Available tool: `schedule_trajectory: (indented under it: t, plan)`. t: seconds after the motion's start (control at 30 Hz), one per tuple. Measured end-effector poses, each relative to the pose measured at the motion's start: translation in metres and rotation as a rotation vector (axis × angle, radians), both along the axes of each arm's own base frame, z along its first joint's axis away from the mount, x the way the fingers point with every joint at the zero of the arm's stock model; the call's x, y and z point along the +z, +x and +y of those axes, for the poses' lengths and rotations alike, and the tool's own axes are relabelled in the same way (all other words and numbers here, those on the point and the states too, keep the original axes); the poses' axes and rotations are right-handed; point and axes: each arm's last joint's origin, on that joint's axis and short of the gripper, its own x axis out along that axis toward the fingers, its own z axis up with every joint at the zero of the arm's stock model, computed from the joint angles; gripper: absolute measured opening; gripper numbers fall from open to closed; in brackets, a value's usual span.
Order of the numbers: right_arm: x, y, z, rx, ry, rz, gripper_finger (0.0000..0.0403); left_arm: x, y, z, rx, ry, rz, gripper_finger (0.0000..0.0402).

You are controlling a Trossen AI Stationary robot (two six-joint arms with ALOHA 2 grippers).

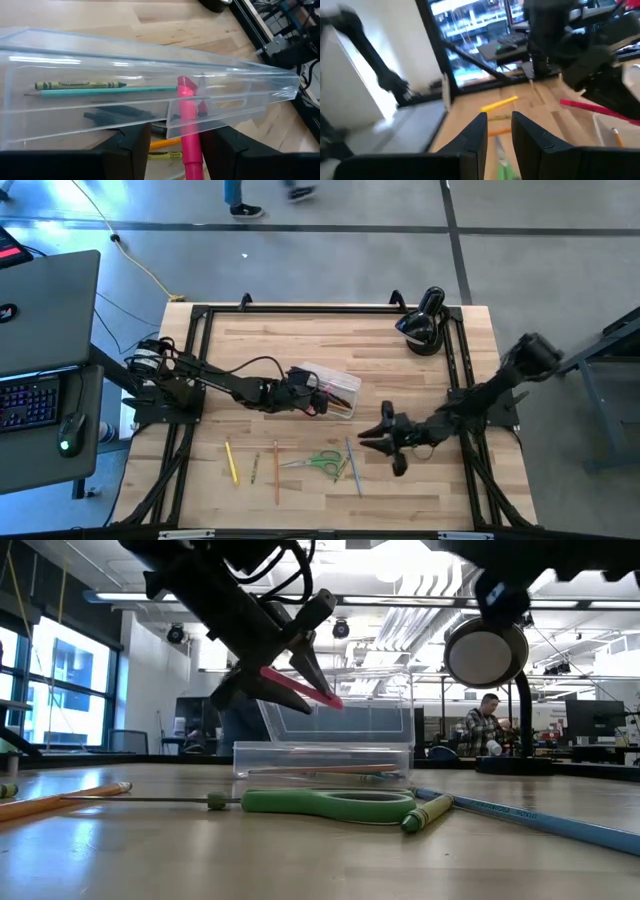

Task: Pick & place school supplies into a supply box
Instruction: Put the pink pen into the supply box

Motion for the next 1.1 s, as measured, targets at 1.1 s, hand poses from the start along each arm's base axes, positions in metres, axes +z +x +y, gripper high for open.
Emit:
schedule_trajectory:
  t: [1.1]
  plan:
    - [-0.017,0.156,0.018,-0.214,-1.045,0.459,0.0067,0.0,0.001,-0.002,0.015,-0.109,-0.04,0.019]
